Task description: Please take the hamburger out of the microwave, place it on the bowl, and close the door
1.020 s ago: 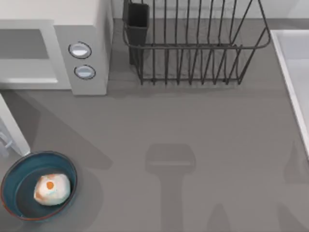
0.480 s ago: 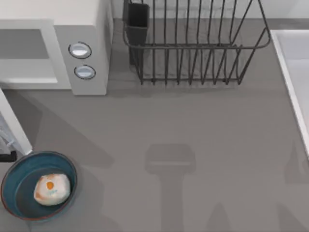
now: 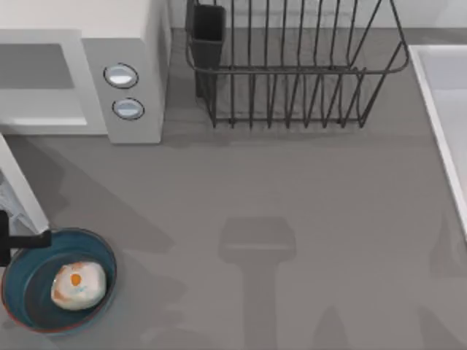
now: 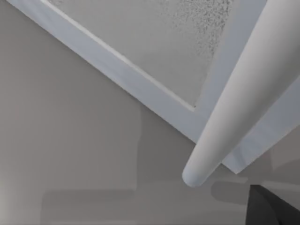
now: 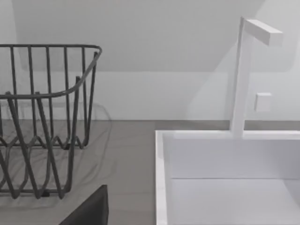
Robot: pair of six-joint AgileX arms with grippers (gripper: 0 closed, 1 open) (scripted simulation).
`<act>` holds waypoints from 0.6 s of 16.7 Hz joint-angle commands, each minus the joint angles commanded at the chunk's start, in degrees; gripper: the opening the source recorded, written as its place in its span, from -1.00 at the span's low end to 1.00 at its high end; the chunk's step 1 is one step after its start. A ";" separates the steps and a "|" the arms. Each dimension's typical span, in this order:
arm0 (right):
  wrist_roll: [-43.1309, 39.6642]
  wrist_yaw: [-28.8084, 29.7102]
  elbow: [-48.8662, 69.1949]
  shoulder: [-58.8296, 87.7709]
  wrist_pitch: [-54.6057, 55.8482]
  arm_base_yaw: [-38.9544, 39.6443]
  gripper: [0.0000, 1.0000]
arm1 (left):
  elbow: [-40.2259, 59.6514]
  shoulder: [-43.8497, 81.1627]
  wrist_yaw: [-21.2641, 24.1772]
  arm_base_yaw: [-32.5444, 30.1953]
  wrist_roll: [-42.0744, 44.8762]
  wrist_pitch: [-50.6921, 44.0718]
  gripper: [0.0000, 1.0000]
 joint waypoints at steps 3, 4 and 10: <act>0.00 0.00 0.00 0.00 0.00 0.00 1.00 | 0.91 1.16 0.19 0.14 0.01 0.46 -1.00; 0.00 0.00 0.00 0.00 0.00 0.00 1.00 | 1.90 2.53 0.15 0.06 -0.02 1.12 -1.00; 0.00 0.00 0.00 0.00 0.00 0.00 1.00 | 11.77 20.70 -0.31 -0.80 -0.40 7.87 -1.00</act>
